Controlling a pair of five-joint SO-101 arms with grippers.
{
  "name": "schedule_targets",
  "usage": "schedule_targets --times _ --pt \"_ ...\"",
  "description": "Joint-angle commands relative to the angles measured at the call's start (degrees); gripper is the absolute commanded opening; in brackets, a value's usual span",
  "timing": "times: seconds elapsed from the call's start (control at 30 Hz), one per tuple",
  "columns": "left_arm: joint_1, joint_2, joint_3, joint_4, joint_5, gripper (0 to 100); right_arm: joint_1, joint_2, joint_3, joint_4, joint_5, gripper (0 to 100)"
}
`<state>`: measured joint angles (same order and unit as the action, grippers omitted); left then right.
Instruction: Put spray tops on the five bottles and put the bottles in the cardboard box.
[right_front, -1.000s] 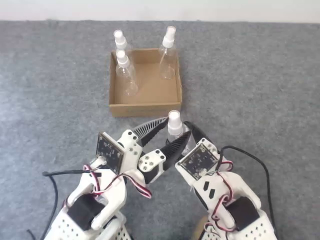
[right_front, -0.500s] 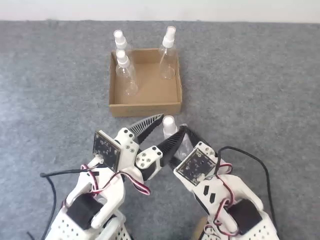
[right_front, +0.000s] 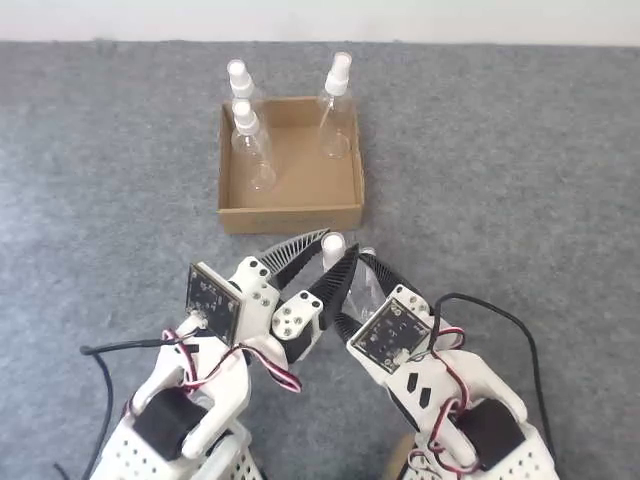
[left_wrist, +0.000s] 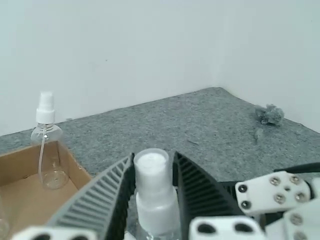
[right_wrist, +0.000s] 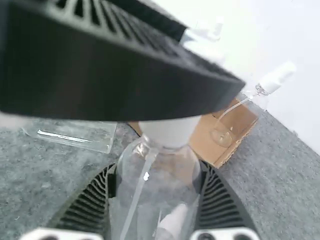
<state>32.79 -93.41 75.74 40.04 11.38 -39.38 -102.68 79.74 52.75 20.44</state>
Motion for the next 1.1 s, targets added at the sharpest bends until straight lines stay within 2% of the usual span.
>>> schedule_targets --times 0.0,0.1,0.27,0.63,0.83,1.07 --pt "-0.44 -0.26 -0.57 -0.7 -0.88 10 0.13 -1.54 -3.87 -0.31 0.18 1.8" --pt "-0.44 -0.44 -0.57 -0.7 -0.88 8 0.13 -1.54 -3.96 -1.01 -0.62 0.6" --pt "-0.35 -0.44 -0.57 -0.7 -0.88 8 0.13 -1.54 -3.96 -2.24 -7.21 0.7" --pt "-0.35 -0.53 -0.57 -0.7 -0.88 8 0.13 -1.54 -3.96 -3.21 -10.46 0.7" --pt "-0.35 -0.53 -0.92 1.23 -0.18 20 0.13 -1.54 -3.96 -3.21 -10.64 0.7" --pt "-0.79 -0.53 -5.05 5.45 1.49 20 2.15 -1.54 -3.6 -3.21 -10.64 0.7"
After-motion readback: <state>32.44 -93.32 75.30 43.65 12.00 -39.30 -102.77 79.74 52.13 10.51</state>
